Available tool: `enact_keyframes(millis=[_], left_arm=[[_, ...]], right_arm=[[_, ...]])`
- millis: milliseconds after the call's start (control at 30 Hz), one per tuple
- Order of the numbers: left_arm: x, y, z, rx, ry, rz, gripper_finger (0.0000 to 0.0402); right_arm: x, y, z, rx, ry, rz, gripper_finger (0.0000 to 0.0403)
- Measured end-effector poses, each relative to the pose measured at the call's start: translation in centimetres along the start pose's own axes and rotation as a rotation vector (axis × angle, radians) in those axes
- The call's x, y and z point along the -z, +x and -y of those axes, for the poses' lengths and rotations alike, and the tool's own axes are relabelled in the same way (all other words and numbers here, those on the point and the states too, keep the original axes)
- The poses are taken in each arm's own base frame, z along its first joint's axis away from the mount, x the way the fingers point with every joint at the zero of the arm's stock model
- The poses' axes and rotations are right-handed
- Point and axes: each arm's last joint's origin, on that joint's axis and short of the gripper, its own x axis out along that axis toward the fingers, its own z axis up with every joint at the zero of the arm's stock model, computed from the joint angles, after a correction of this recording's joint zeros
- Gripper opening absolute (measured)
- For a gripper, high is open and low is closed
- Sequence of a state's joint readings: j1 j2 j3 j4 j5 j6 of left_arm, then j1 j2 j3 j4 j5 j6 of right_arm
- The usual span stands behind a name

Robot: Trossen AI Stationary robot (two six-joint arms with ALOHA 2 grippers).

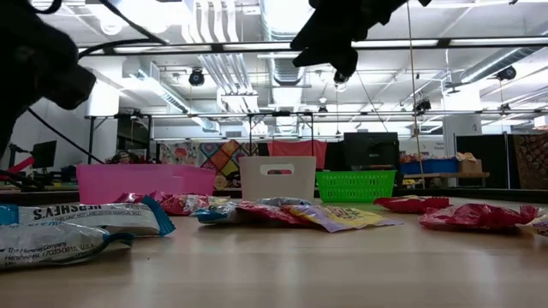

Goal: Sort candy
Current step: Put the white chocolate into the pink bin

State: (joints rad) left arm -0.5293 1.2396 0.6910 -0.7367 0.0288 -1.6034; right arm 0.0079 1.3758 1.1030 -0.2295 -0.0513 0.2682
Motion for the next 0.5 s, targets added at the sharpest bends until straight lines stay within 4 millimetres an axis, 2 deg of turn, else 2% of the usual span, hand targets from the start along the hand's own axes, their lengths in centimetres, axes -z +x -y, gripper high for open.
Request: enact_keyframes(millis=[133, 500], left_arm=[[0.0, 0.8, 0.1, -0.043, 0.039, 0.006, 0.0038], [-0.2, 3.0, 0.1, -0.162, 0.019, 0.048, 0.0164]], right_arm=[[0.1, 0.0, -0.3, -0.007, -0.007, -0.001, 0.0150], [0.1, 0.0, -0.2, -0.004, -0.004, -0.001, 0.0150]])
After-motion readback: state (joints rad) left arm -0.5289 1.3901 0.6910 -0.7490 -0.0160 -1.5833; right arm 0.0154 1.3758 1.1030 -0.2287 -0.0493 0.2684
